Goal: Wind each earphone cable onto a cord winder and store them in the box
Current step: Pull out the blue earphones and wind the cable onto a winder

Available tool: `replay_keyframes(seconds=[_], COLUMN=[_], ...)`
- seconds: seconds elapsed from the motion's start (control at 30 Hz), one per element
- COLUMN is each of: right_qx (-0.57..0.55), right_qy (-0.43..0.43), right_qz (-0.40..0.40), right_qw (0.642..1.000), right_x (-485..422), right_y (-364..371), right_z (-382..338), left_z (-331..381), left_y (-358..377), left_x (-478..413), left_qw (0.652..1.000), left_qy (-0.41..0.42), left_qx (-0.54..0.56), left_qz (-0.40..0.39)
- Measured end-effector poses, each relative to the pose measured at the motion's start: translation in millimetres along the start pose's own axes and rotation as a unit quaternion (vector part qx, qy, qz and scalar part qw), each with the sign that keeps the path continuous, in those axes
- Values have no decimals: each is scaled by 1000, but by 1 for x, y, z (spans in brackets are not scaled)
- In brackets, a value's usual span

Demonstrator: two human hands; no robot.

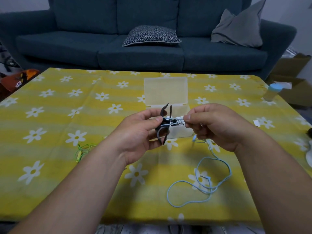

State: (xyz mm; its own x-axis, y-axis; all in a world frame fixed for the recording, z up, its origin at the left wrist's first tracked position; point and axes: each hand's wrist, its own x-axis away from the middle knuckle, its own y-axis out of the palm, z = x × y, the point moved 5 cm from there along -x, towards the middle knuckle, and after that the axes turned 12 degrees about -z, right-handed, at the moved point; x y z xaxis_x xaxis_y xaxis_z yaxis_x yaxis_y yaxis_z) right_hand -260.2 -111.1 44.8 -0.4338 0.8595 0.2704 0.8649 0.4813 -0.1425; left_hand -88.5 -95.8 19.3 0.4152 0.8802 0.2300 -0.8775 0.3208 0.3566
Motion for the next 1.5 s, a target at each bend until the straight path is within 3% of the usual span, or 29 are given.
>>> replay_keyframes(seconds=[0.17, 0.37, 0.63, 0.77, 1.07, 1.3, 1.5], right_qx=[3, 4, 18, 90, 114, 116, 75], right_qy=[-16, -57, -22, 21, 35, 16, -25], right_qz=[-9, 54, 97, 19, -124, -163, -177], right_qw=[1000, 997, 995, 996, 985, 980, 981], right_x=[1, -3, -13, -19, -15, -7, -1], right_y=[-1, -10, -2, 21, 45, 48, 49], right_z=[-2, -3, 10, 19, 20, 11, -4], left_z=[-3, -4, -1, 5, 10, 8, 6], left_y=[-2, 4, 11, 1, -19, -18, -13], left_x=[-1, 1, 3, 1, 0, -2, -4], left_qw=[998, 989, 994, 996, 991, 993, 988], left_qy=[-6, -4, 30, 69, 87, 73, 95], left_qx=[-67, -143, -88, -48, -29, 20, -77], left_qz=[18, -26, -53, 2, 92, 96, 90])
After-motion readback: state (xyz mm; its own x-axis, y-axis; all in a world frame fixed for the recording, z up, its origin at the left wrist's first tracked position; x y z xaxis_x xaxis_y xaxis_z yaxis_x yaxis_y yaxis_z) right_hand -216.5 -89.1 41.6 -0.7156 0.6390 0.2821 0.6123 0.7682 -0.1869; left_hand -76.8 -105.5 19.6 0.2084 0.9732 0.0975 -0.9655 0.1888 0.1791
